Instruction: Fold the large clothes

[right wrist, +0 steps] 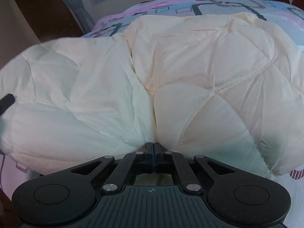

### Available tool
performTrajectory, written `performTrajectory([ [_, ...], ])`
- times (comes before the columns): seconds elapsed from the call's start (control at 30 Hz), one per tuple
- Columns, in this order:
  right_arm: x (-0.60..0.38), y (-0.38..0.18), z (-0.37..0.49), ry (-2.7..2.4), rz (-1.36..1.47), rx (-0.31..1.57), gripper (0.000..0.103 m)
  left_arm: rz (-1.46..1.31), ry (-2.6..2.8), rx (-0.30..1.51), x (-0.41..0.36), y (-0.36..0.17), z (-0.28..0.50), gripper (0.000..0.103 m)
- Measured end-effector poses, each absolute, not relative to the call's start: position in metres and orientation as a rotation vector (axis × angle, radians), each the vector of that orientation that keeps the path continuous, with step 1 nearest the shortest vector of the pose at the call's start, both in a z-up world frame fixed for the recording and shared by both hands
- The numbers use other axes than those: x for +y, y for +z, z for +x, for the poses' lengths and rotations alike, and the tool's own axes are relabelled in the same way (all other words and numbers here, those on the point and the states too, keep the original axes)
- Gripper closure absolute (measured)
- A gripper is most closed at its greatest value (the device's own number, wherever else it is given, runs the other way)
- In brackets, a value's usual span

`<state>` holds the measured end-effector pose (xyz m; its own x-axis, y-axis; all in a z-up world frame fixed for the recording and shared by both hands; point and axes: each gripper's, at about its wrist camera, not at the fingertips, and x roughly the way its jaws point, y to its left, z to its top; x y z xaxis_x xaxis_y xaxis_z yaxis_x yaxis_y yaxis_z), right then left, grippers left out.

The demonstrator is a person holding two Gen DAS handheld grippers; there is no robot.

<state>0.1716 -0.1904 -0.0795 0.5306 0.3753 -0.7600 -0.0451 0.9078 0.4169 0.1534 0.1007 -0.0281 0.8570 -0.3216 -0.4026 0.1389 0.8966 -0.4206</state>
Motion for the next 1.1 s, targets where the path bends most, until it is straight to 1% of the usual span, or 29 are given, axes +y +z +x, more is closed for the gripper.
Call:
performTrajectory([
  [0.07,-0.208,-0.063,0.162,0.272,0.415,0.907,0.101,-0.340,-0.233,0.485,0.091,-0.018,0.153,0.083],
  [0.17,-0.243,-0.040,0.150,0.231,0.385,0.797,0.101,-0.285,-0.221,0.490,0.077,-0.004,0.153,0.083],
  [0.23,-0.273,-0.035,0.152,0.190,0.383,0.763,0.101,-0.251,-0.217,0.492,0.064,0.007,0.153,0.083],
  [0.33,-0.306,-0.046,0.169,0.168,0.403,0.800,0.101,-0.203,-0.238,0.470,0.039,0.024,0.152,0.083],
  [0.43,-0.320,-0.075,0.190,0.211,0.461,0.885,0.101,-0.161,-0.290,0.455,0.003,0.039,0.154,0.083],
  [0.57,-0.338,-0.089,0.195,0.278,0.509,0.896,0.101,-0.108,-0.360,0.459,-0.053,0.047,0.165,0.083],
  [0.67,-0.346,-0.084,0.200,0.315,0.532,0.911,0.101,-0.101,-0.398,0.485,-0.091,0.043,0.176,0.083],
  [0.83,-0.387,-0.050,0.197,0.235,0.482,0.793,0.101,-0.065,-0.424,0.548,-0.148,0.024,0.194,0.083],
  [1.0,-0.441,-0.042,0.198,0.123,0.483,0.756,0.101,-0.020,-0.436,0.646,-0.194,-0.010,0.212,0.083],
  [1.07,-0.456,-0.043,0.196,0.108,0.490,0.756,0.101,0.011,-0.448,0.702,-0.213,-0.024,0.221,0.081],
  [1.1,-0.463,-0.043,0.198,0.104,0.494,0.758,0.101,0.020,-0.454,0.728,-0.219,-0.031,0.223,0.076],
])
